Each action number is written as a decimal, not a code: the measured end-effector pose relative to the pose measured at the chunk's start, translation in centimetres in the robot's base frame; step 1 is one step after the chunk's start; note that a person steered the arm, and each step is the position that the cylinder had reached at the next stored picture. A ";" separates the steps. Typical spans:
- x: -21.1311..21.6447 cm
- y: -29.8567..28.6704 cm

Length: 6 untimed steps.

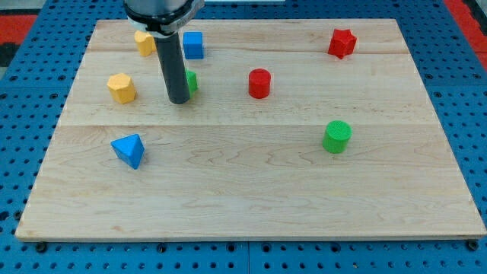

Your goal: Slide the blue triangle towards right a bit

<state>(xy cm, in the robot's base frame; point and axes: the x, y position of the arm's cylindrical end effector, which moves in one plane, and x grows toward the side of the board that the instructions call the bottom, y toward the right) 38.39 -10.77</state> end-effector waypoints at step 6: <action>3.0 -4.2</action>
<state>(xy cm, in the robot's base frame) 41.39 -14.97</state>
